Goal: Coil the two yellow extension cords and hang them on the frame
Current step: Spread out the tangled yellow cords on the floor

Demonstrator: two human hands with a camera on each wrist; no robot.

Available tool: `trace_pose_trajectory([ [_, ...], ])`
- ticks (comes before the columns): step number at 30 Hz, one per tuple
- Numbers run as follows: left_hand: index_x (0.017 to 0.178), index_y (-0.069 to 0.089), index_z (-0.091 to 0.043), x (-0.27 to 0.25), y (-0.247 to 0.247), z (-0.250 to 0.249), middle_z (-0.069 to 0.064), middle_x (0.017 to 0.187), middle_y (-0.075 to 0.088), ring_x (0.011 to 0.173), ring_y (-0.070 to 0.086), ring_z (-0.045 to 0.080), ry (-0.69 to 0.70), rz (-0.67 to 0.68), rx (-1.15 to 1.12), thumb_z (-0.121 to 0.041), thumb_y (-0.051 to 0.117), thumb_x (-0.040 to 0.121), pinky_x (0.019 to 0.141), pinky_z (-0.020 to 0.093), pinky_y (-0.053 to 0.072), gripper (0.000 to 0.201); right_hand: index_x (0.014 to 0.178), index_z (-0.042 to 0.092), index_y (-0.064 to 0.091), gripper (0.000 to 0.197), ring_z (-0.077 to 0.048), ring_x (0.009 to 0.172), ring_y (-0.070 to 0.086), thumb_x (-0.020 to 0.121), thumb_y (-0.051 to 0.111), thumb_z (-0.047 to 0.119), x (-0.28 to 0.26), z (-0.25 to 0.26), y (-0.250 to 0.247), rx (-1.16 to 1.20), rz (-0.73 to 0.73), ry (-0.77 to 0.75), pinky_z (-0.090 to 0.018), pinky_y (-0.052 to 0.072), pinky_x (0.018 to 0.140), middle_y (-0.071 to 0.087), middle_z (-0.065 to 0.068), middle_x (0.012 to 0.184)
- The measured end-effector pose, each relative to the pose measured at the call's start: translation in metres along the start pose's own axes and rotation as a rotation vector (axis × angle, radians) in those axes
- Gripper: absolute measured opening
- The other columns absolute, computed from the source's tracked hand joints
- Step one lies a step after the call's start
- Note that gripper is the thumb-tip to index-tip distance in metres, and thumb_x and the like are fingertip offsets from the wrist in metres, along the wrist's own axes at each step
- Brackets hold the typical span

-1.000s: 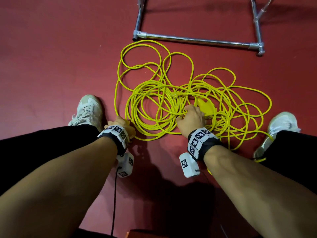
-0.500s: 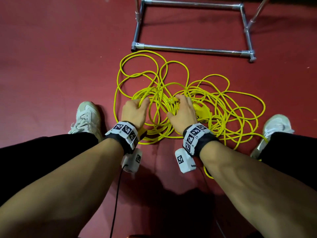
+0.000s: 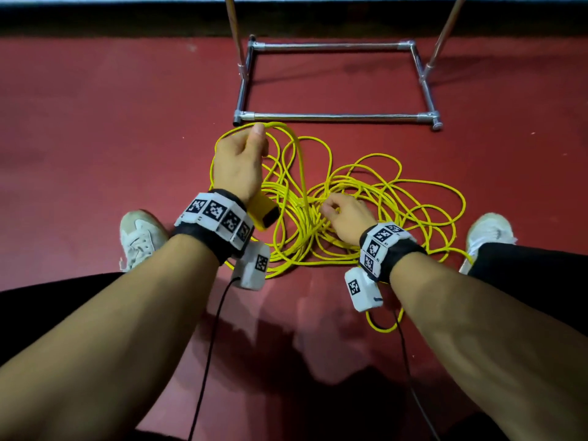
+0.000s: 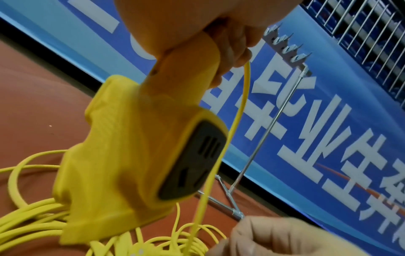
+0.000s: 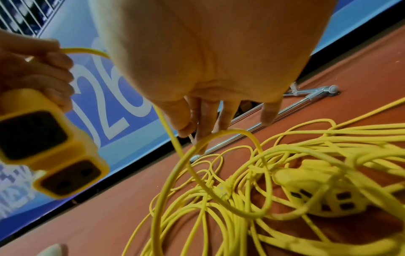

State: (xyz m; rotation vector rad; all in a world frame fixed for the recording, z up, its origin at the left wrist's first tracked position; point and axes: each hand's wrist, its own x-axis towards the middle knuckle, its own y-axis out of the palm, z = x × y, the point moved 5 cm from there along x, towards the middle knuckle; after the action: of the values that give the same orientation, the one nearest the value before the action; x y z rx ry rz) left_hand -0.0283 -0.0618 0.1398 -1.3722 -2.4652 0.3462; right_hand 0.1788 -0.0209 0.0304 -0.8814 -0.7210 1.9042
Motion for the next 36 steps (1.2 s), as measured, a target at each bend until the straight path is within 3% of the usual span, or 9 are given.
trace_pose_trajectory([
  [7, 0.07, 0.06, -0.014, -0.006, 0.014, -0.032, -0.013, 0.041, 0.034, 0.038, 0.025, 0.003, -0.038, 0.132, -0.29, -0.028, 0.047, 0.095, 0.042, 0.021, 0.02, 0.031, 0.116, 0.021, 0.059, 0.038, -0.032, 0.102, 0.064, 0.086, 0.063, 0.045, 0.005, -0.012, -0.011, -0.14, 0.07, 0.109, -0.04, 0.05, 0.093, 0.07, -0.009, 0.11],
  [13, 0.066, 0.059, -0.01, -0.022, 0.025, -0.07, -0.013, 0.041, 0.03, 0.037, 0.023, 0.005, 0.091, 0.313, -0.31, -0.027, 0.049, 0.089, 0.043, 0.02, 0.017, 0.03, 0.148, 0.014, 0.034, 0.067, -0.029, 0.14, 0.037, 0.093, 0.065, 0.036, 0.003, 0.019, -0.025, 0.124, -0.171, -0.066, -0.039, 0.034, 0.112, 0.038, -0.009, 0.15],
  [16, 0.064, 0.054, -0.011, -0.021, 0.025, -0.07, -0.015, 0.04, 0.03, 0.038, 0.024, 0.004, 0.109, 0.276, -0.295, -0.031, 0.05, 0.091, 0.043, 0.021, 0.018, 0.033, 0.124, 0.016, 0.059, 0.03, -0.034, 0.126, 0.051, 0.102, 0.05, 0.033, 0.005, 0.018, -0.028, 0.049, -0.183, -0.08, -0.041, 0.041, 0.102, 0.057, -0.012, 0.131],
  [18, 0.064, 0.052, -0.012, -0.018, 0.021, -0.062, -0.015, 0.04, 0.03, 0.038, 0.023, 0.004, 0.065, 0.231, -0.315, -0.033, 0.05, 0.09, 0.044, 0.022, 0.017, 0.034, 0.104, 0.015, 0.067, 0.03, -0.034, 0.102, 0.061, 0.105, 0.042, 0.033, 0.004, 0.004, -0.029, 0.149, -0.172, -0.026, -0.038, 0.045, 0.088, 0.068, -0.01, 0.107],
  [20, 0.064, 0.051, -0.011, -0.016, 0.016, -0.054, -0.014, 0.04, 0.029, 0.037, 0.021, 0.005, 0.014, 0.206, -0.351, -0.032, 0.05, 0.09, 0.043, 0.02, 0.017, 0.033, 0.107, 0.011, 0.064, 0.032, -0.03, 0.093, 0.062, 0.105, 0.043, 0.035, 0.003, -0.009, -0.031, 0.266, -0.207, 0.027, -0.038, 0.047, 0.086, 0.068, -0.006, 0.102],
  [25, 0.056, 0.055, -0.017, -0.024, 0.021, -0.056, -0.002, 0.042, 0.029, 0.036, 0.02, 0.006, 0.02, 0.292, -0.366, -0.033, 0.05, 0.09, 0.041, 0.017, 0.015, 0.038, 0.143, 0.016, 0.04, 0.057, -0.022, 0.121, 0.056, 0.095, 0.064, 0.036, 0.006, 0.01, -0.023, 0.382, -0.209, -0.059, -0.039, 0.047, 0.099, 0.056, -0.007, 0.137],
  [30, 0.045, 0.046, -0.023, -0.027, 0.023, -0.063, 0.001, 0.051, 0.027, 0.038, 0.017, 0.009, 0.039, 0.334, -0.435, -0.03, 0.051, 0.093, 0.045, 0.019, 0.011, 0.048, 0.119, 0.014, 0.063, 0.023, -0.027, 0.122, 0.055, 0.101, 0.051, 0.022, 0.009, 0.031, -0.014, 0.248, -0.148, -0.1, -0.027, 0.037, 0.094, 0.059, -0.008, 0.133],
  [34, 0.054, 0.043, -0.021, -0.02, 0.009, -0.059, -0.011, 0.046, 0.025, 0.039, 0.016, 0.006, 0.006, 0.262, -0.471, -0.031, 0.05, 0.092, 0.043, 0.017, 0.011, 0.04, 0.118, 0.012, 0.058, 0.035, -0.028, 0.102, 0.058, 0.104, 0.043, 0.041, 0.001, 0.005, 0.01, 0.192, -0.01, -0.062, -0.029, 0.035, 0.075, 0.065, -0.011, 0.109],
  [36, 0.051, 0.045, -0.023, -0.016, 0.002, -0.053, -0.012, 0.045, 0.026, 0.039, 0.017, 0.006, -0.004, 0.205, -0.471, -0.03, 0.051, 0.092, 0.042, 0.016, 0.013, 0.042, 0.114, 0.01, 0.057, 0.042, -0.033, 0.102, 0.06, 0.103, 0.042, 0.048, 0.0, -0.008, 0.021, 0.184, 0.028, -0.04, -0.035, 0.042, 0.082, 0.066, -0.013, 0.105],
])
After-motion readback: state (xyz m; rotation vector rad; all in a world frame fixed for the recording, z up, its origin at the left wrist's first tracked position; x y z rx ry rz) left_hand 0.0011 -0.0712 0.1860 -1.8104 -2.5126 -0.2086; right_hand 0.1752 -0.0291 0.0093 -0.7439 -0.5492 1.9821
